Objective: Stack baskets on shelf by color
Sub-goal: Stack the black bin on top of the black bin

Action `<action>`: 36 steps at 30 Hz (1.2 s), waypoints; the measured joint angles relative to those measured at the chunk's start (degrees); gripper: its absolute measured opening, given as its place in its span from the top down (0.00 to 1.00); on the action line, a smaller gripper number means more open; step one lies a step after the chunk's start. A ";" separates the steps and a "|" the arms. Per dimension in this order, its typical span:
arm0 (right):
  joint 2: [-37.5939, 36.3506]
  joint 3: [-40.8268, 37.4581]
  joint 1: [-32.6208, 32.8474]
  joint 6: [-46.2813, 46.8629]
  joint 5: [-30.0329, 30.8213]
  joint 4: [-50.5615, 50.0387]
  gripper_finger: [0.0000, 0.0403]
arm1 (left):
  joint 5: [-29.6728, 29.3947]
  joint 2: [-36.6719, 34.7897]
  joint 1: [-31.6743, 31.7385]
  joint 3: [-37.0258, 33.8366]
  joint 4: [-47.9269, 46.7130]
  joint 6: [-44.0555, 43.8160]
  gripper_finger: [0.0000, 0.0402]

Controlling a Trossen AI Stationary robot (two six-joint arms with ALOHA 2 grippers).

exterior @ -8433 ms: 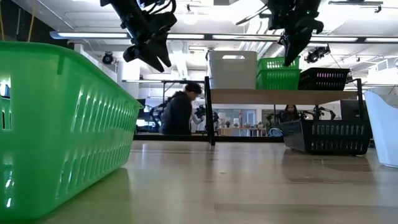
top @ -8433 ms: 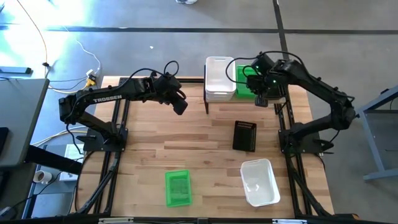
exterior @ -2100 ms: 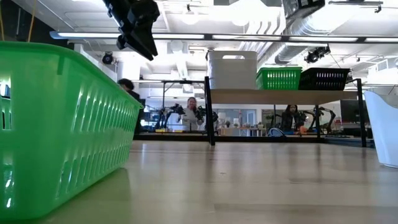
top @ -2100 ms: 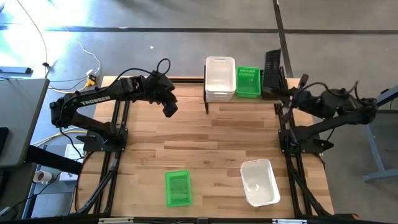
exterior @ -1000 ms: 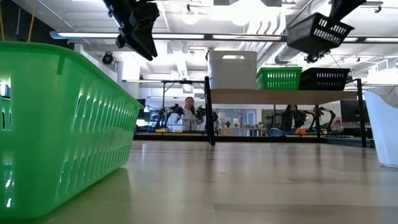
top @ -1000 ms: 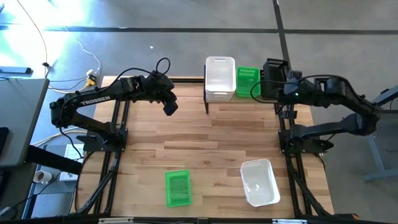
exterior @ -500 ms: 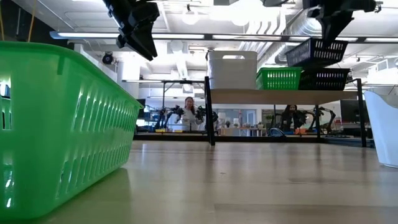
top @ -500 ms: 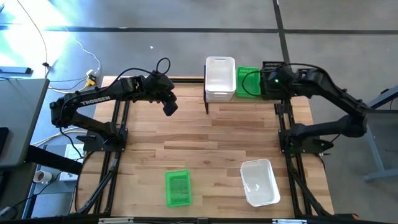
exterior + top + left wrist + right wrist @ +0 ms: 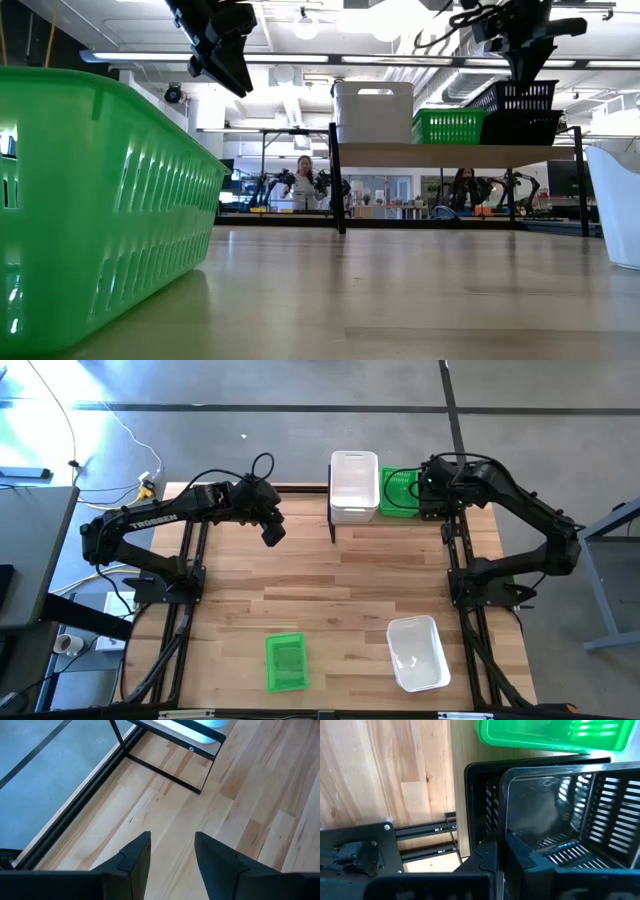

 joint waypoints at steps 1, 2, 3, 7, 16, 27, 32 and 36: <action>0.36 -0.01 -0.21 0.01 -0.04 -0.01 1.00 | 0.02 0.00 0.00 0.00 0.00 0.00 0.64; 0.69 -0.02 -0.35 0.01 -0.08 -0.10 1.00 | 0.02 0.00 -0.02 0.00 0.00 0.02 0.64; 0.93 -0.02 -0.48 0.01 -0.09 -0.17 1.00 | 0.02 0.00 0.00 0.00 0.00 0.02 0.64; 1.53 -0.02 -0.64 0.01 -0.20 -0.15 1.00 | 0.02 0.00 -0.01 0.00 0.00 0.02 0.64; 1.66 -0.02 -0.64 0.56 0.28 -0.17 1.00 | 0.00 0.00 -0.02 0.00 0.00 -0.01 0.64; 1.66 -0.02 -0.64 4.82 0.31 -0.17 0.90 | 0.00 0.00 -0.01 0.00 -0.01 -0.04 0.64; 1.66 -0.02 -0.64 4.97 1.30 -0.17 0.80 | 0.00 0.00 -0.02 0.00 0.00 0.00 0.64; 1.58 -0.02 -0.49 5.10 1.27 -0.17 0.77 | 0.00 0.00 -0.02 0.00 -0.01 -0.02 0.64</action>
